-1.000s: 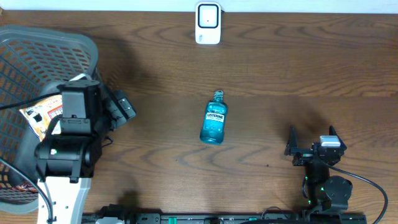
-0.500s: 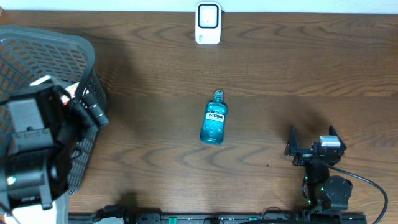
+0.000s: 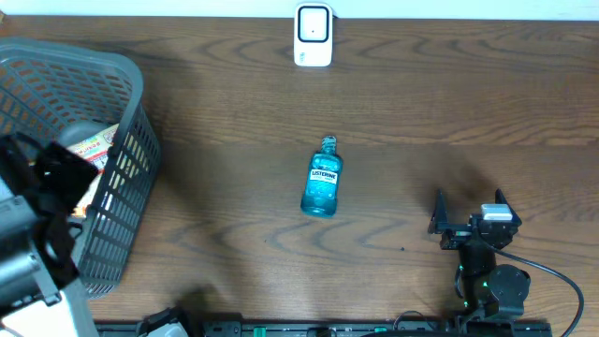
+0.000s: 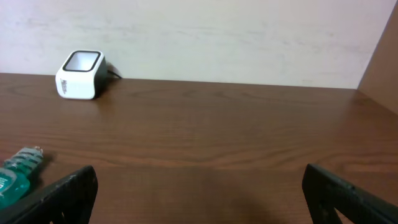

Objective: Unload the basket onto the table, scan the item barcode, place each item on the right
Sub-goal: 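Move the left gripper back into the basket, then grasp the orange chocolate bar wrapper with the left gripper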

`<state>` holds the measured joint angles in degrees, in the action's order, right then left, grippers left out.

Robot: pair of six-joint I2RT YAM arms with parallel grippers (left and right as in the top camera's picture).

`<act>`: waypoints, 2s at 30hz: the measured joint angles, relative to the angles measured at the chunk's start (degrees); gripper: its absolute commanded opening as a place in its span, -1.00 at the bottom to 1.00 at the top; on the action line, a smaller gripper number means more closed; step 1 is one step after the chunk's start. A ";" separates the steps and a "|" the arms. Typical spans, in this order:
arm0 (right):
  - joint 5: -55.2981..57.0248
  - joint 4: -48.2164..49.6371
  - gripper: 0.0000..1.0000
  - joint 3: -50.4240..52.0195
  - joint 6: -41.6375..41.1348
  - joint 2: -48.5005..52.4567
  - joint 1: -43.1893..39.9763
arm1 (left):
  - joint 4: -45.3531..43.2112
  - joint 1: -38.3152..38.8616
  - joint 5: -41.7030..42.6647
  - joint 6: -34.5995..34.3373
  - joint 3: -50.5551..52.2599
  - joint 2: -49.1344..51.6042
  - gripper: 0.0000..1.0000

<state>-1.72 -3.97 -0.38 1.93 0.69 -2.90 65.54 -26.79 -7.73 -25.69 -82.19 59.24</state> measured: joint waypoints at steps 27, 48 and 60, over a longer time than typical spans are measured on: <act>0.00 0.02 0.98 0.00 0.00 0.00 0.00 | -10.82 -27.15 0.28 -16.20 22.34 24.28 0.96; 0.00 0.00 0.98 0.00 0.00 0.00 0.00 | -22.60 -27.19 -4.13 -13.20 34.80 28.50 -0.78; 0.00 0.00 0.99 0.00 0.00 0.00 0.00 | -21.68 -27.52 0.72 -11.47 33.00 28.94 -0.86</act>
<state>-1.72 -3.97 -0.38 1.93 0.69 -2.90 43.86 -54.30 -7.01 -37.17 -49.19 88.18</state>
